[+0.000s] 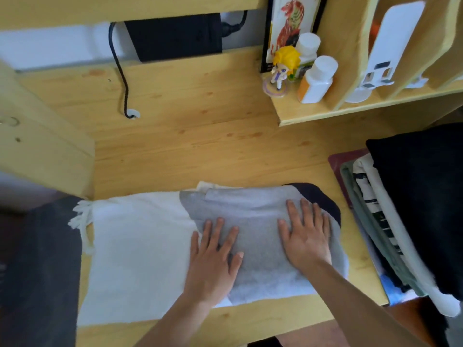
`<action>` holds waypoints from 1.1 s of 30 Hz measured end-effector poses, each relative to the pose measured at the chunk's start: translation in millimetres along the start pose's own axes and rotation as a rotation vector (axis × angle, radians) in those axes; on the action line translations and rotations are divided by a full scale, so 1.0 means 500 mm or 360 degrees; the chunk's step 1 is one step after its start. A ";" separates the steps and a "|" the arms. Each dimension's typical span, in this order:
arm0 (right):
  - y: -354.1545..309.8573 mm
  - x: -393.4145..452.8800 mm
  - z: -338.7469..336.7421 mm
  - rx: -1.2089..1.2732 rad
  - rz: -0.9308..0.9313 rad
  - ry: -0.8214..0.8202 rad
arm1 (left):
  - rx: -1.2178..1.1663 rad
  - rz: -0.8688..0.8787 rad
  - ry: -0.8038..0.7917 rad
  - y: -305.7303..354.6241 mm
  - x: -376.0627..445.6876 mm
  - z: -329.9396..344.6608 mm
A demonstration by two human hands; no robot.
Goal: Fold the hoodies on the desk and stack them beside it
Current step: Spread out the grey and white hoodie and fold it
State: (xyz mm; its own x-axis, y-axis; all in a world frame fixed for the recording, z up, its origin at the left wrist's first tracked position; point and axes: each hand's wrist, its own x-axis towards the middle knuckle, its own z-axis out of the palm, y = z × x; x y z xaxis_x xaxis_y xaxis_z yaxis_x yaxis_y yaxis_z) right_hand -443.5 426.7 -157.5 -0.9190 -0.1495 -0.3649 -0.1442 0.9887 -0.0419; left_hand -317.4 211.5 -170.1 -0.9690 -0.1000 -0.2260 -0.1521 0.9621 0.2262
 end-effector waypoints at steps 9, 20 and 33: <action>-0.283 0.016 -0.029 0.0318 -0.0781 0.0466 | -0.0038 -0.0570 0.0234 -0.201 0.057 -0.058; -0.387 0.186 -0.012 0.0321 -0.0591 0.0597 | 0.0130 -0.0719 0.0114 -0.253 -0.157 0.024; -0.349 -0.021 0.091 -0.0219 -0.0620 0.0233 | 0.0038 -0.0766 0.0222 -0.352 -0.091 -0.003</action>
State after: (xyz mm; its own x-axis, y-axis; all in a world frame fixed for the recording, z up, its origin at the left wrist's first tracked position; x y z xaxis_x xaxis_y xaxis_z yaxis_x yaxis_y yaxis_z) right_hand -391.9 256.6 -188.4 -0.8273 -0.5209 -0.2104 -0.5286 0.8486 -0.0224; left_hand -247.0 46.4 -198.4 -0.8069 -0.5656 -0.1701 -0.5856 0.8037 0.1056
